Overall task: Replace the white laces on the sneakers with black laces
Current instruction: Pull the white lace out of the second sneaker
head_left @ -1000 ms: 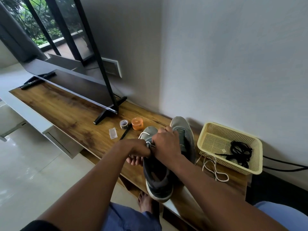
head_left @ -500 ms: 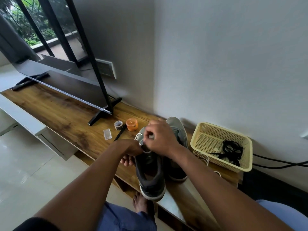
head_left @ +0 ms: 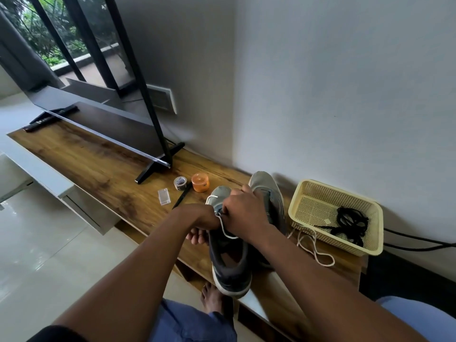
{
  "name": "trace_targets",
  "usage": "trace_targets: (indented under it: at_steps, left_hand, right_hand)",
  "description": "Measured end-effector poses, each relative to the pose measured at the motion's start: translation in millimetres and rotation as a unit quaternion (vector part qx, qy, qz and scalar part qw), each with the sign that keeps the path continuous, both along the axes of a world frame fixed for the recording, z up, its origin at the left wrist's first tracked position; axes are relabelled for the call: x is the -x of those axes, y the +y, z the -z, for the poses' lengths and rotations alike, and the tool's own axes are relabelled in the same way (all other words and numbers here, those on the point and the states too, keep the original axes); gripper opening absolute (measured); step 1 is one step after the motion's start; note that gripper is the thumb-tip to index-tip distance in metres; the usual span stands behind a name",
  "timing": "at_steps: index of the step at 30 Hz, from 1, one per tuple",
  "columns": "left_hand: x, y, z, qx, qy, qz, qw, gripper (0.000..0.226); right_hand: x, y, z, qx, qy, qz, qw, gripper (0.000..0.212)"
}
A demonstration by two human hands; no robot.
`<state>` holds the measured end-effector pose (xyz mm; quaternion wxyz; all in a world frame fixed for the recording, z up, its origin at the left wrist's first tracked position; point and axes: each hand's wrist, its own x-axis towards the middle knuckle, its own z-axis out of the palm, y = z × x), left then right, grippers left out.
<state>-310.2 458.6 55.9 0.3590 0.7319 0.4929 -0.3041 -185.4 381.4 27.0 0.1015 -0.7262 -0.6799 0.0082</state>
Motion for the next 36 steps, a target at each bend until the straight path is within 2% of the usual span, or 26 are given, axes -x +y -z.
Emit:
trace_targets:
  at_steps: [6, 9, 13, 16, 20, 24, 26, 28, 30, 32, 34, 36]
  left_hand:
    - [-1, 1, 1, -0.014, 0.000, 0.015, 1.000, 0.034]
    - [2, 1, 1, -0.013, -0.007, 0.013, 1.000, 0.034]
    - [0, -2, 2, -0.043, -0.005, 0.021, 0.999, 0.036]
    - [0, -6, 2, -0.067, -0.015, 0.018, 0.998, 0.037]
    - [4, -8, 0, -0.038, 0.008, -0.018, 0.999, 0.034]
    - [10, -3, -1, -0.021, 0.003, -0.068, 0.997, 0.031]
    - [13, 0, 0, -0.026, -0.006, -0.065, 0.998, 0.032]
    - [15, 2, 1, -0.024, -0.012, -0.067, 0.997, 0.031]
    - [15, 1, 1, -0.026, -0.016, -0.068, 0.997, 0.029]
    - [15, 0, -1, -0.034, -0.014, -0.062, 0.997, 0.028]
    - [14, -2, -2, -0.044, -0.010, -0.054, 0.998, 0.030]
    - [13, -2, -2, -0.044, -0.007, -0.054, 0.998, 0.030]
  right_hand:
    - [11, 4, 10, -0.029, -0.015, 0.012, 0.999, 0.006]
    - [11, 2, 10, -0.036, -0.003, 0.027, 0.999, 0.017]
    - [7, 1, 10, -0.039, -0.016, 0.025, 0.999, 0.008]
    - [9, 2, 10, -0.044, -0.009, 0.029, 0.999, 0.015]
    - [12, 1, 9, -0.053, 0.017, 0.021, 0.998, 0.018]
    - [6, 2, -4, -0.052, 0.075, 0.019, 0.996, 0.016]
    - [-4, 2, -14, -0.068, 0.147, 0.001, 0.987, 0.009]
    - [-12, 0, -22, -0.112, 0.267, -0.003, 0.957, 0.012]
    - [-16, -5, -27, -0.170, 0.380, 0.029, 0.909, 0.020]
    - [-15, -9, -31, -0.224, 0.420, 0.077, 0.876, 0.022]
    - [-16, -11, -34, -0.244, 0.373, 0.123, 0.887, 0.017]
    - [-17, -11, -36, -0.181, 0.252, 0.165, 0.936, 0.017]
